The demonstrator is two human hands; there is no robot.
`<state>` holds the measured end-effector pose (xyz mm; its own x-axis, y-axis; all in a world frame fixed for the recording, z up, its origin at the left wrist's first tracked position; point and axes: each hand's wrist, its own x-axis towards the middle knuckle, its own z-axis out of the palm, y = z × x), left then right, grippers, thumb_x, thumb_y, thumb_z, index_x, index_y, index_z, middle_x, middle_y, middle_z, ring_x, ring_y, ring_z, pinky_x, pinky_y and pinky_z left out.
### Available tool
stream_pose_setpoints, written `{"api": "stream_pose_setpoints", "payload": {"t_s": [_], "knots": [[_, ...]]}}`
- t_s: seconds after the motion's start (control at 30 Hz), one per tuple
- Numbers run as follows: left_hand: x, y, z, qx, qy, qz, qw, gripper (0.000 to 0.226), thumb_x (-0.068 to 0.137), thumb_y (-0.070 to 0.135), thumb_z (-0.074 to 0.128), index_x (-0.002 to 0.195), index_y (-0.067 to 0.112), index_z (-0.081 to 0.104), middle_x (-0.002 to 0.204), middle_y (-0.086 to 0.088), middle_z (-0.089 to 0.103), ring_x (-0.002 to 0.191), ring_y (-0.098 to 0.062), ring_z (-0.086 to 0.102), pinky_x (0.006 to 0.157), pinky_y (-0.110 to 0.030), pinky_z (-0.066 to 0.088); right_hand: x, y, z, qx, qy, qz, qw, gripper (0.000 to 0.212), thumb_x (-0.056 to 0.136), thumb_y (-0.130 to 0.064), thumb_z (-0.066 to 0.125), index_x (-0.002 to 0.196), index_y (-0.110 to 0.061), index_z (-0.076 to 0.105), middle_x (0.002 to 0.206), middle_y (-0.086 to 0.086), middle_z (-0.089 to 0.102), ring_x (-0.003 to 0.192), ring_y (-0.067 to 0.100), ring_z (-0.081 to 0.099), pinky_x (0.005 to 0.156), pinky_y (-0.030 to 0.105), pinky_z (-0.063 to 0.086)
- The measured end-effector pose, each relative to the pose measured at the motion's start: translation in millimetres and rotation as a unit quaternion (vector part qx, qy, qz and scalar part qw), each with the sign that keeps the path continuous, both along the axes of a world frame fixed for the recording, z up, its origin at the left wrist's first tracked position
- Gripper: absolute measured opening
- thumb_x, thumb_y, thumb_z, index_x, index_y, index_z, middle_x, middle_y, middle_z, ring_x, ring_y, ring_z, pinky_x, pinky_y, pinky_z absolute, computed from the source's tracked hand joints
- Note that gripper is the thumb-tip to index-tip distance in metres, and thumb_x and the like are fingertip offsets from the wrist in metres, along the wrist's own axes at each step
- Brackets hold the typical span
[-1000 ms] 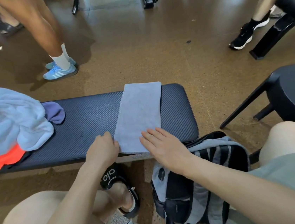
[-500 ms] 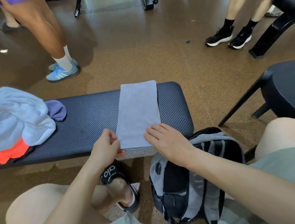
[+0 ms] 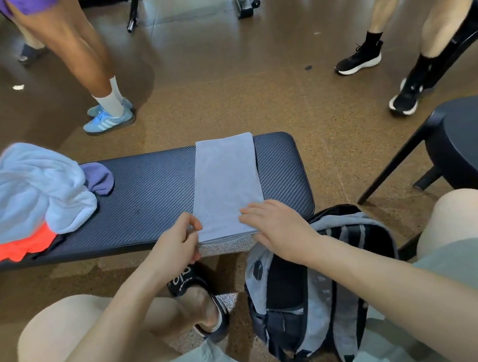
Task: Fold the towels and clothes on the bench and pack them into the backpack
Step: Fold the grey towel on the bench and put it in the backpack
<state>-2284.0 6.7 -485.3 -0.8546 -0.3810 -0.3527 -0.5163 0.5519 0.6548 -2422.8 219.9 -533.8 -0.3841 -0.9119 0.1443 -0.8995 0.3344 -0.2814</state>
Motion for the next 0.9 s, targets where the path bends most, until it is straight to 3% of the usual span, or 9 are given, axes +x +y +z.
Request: {"api": "stream_pose_setpoints", "payload": {"t_s": [0.1, 0.2, 0.3, 0.37, 0.43, 0.53, 0.6, 0.77, 0.9], "knots": [[1.2, 0.1, 6.0, 0.033, 0.008, -0.010, 0.999, 0.029, 0.102, 0.009, 0.038, 0.103, 0.028, 0.059, 0.069, -0.009, 0.061, 0.062, -0.019, 0.058, 0.064, -0.033, 0.049, -6.9, 7.9, 14.7, 0.005, -0.103, -0.006, 0.995, 0.038, 0.098, -0.020, 0.060, 0.136, -0.018, 0.059, 0.139, -0.002, 0.060, 0.131, 0.020, 0.052, 0.114, 0.042, 0.036], [0.5, -0.8, 15.4, 0.085, 0.014, -0.001, 0.996, 0.026, 0.091, 0.015, 0.045, 0.103, 0.024, 0.066, 0.070, -0.006, 0.062, 0.065, -0.014, 0.060, 0.067, -0.033, 0.048, -11.4, 10.6, 29.4, -0.006, -0.217, -0.052, 0.975, 0.029, 0.100, -0.022, 0.056, 0.129, -0.021, 0.063, 0.118, -0.002, 0.069, 0.106, 0.016, 0.062, 0.095, 0.038, 0.048], [-2.3, -9.8, 22.6, 0.080, 0.014, -0.046, 0.996, 0.031, 0.076, 0.024, 0.057, 0.105, 0.028, 0.065, 0.073, 0.006, 0.064, 0.064, -0.010, 0.059, 0.066, -0.033, 0.048, -17.6, 4.2, 37.0, -0.035, -0.300, -0.100, 0.948, 0.011, 0.100, -0.027, 0.054, 0.100, -0.026, 0.065, 0.084, -0.004, 0.066, 0.076, 0.012, 0.060, 0.074, 0.036, 0.048], [-8.4, -15.2, 20.3, 0.030, 0.039, -0.072, 0.996, 0.018, 0.083, 0.020, 0.068, 0.099, 0.028, 0.064, 0.075, 0.002, 0.064, 0.063, -0.011, 0.058, 0.062, -0.033, 0.047, -21.1, -4.2, 40.2, -0.050, -0.325, -0.136, 0.935, 0.016, 0.100, -0.030, 0.054, 0.086, -0.024, 0.060, 0.074, -0.003, 0.060, 0.067, 0.012, 0.053, 0.065, 0.033, 0.041], [-17.7, -20.5, 15.4, -0.038, 0.070, -0.082, 0.993, 0.010, 0.095, 0.026, 0.066, 0.086, 0.027, 0.062, 0.072, -0.002, 0.060, 0.061, -0.009, 0.050, 0.062, -0.034, 0.040, -23.3, -12.0, 42.0, -0.057, -0.332, -0.172, 0.926, 0.023, 0.100, -0.032, 0.054, 0.083, -0.016, 0.056, 0.073, 0.002, 0.058, 0.065, 0.013, 0.050, 0.063, 0.034, 0.038], [-28.9, -27.1, 8.3, -0.055, 0.109, -0.077, 0.990, 0.032, 0.101, 0.031, 0.058, 0.072, 0.020, 0.052, 0.081, -0.001, 0.049, 0.076, -0.013, 0.047, 0.072, -0.034, 0.036, -25.8, -19.6, 39.2, -0.063, -0.328, -0.205, 0.920, 0.031, 0.100, -0.035, 0.052, 0.081, -0.011, 0.050, 0.074, 0.007, 0.058, 0.067, 0.019, 0.053, 0.062, 0.036, 0.036], [-33.1, -31.1, 3.7, -0.038, 0.110, -0.075, 0.990, 0.030, 0.103, 0.033, 0.054, 0.078, 0.017, 0.056, 0.088, -0.003, 0.053, 0.081, -0.015, 0.050, 0.076, -0.033, 0.039, -26.5, -23.2, 35.7, -0.061, -0.314, -0.225, 0.921, 0.034, 0.100, -0.040, 0.049, 0.083, -0.010, 0.050, 0.074, 0.009, 0.058, 0.071, 0.025, 0.056, 0.062, 0.037, 0.035], [-39.3, -28.5, -6.9, -0.025, 0.091, -0.050, 0.994, 0.034, 0.105, 0.034, 0.049, 0.082, 0.010, 0.052, 0.071, -0.004, 0.056, 0.066, -0.015, 0.051, 0.063, -0.035, 0.036, -27.9, -25.8, 25.6, -0.058, -0.299, -0.260, 0.916, 0.043, 0.100, -0.046, 0.041, 0.082, -0.008, 0.051, 0.076, 0.009, 0.060, 0.076, 0.026, 0.057, 0.070, 0.040, 0.038], [-46.9, -26.9, -14.9, -0.015, 0.087, -0.036, 0.995, 0.041, 0.105, 0.039, 0.048, 0.082, 0.007, 0.054, 0.073, -0.003, 0.054, 0.067, -0.018, 0.049, 0.064, -0.037, 0.035, -27.8, -27.3, 15.8, -0.048, -0.246, -0.286, 0.925, 0.050, 0.100, -0.045, 0.042, 0.062, -0.013, 0.037, 0.064, 0.002, 0.046, 0.071, 0.026, 0.050, 0.067, 0.038, 0.032]]}}
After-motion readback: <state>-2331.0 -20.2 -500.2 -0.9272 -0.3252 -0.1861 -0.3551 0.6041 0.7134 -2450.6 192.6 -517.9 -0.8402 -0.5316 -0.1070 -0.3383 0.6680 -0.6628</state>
